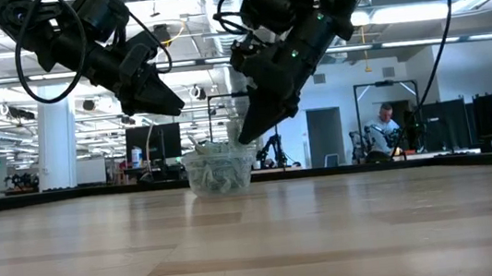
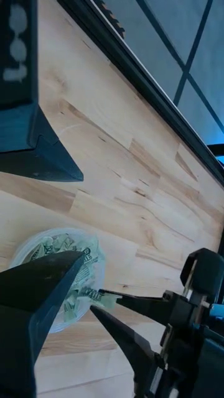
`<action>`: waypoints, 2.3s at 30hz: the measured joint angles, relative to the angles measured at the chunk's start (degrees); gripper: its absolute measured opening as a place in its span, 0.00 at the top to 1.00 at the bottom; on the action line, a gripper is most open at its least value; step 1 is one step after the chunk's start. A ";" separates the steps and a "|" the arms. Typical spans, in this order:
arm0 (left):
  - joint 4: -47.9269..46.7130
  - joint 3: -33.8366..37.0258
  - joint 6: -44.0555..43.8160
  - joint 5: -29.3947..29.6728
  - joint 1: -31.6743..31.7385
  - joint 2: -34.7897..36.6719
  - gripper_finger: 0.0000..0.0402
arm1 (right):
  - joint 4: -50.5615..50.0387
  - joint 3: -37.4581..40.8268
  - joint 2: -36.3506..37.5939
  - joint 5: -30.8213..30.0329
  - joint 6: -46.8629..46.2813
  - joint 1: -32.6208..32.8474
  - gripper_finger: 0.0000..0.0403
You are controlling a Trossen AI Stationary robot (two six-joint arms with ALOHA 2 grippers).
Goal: Pick and place Stevia / Truvia into bins
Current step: Put the green stevia packet into the transparent container, then return to Home Position
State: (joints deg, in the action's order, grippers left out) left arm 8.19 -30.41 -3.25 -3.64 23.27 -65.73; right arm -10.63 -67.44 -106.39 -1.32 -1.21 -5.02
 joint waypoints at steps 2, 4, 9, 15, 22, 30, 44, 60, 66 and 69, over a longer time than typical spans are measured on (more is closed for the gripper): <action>-0.13 -0.01 0.00 0.00 0.00 0.00 0.54 | 0.54 -0.04 0.02 0.00 0.17 0.00 0.83; -0.18 0.00 0.00 0.00 0.00 0.00 0.54 | 0.36 -0.05 0.02 0.00 0.59 0.00 0.82; -0.22 -0.02 0.00 0.00 0.00 0.00 0.54 | 0.37 -0.04 0.02 -0.07 1.66 0.00 0.82; -0.35 0.00 0.00 0.00 0.00 0.00 0.54 | -0.27 -0.72 0.11 -0.09 2.58 -0.11 0.82; -0.86 -0.02 0.00 0.00 0.00 0.00 0.54 | -1.43 -3.88 0.63 -0.22 4.29 -0.11 0.82; -0.99 0.00 0.11 0.00 0.02 0.00 0.54 | -2.83 -4.15 0.63 -0.21 4.07 -0.39 0.82; -1.05 -0.02 0.50 0.00 0.00 0.00 0.54 | -2.42 -4.07 0.22 -1.10 4.74 -1.96 0.82; -1.15 -0.02 0.50 0.00 0.00 0.00 0.54 | -2.85 -4.07 2.13 -1.53 6.71 -2.62 0.60; -1.23 -0.01 0.85 0.00 0.00 0.00 0.54 | -7.49 -4.07 8.23 -3.96 8.08 -2.98 0.65; -1.23 -0.02 1.02 0.00 0.00 0.00 0.54 | -11.62 -4.07 12.10 -3.96 8.89 -2.92 0.73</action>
State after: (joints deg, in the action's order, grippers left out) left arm 6.96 -30.43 -2.23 -3.64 23.27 -65.73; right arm -22.25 -71.50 -94.29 -5.29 7.68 -7.94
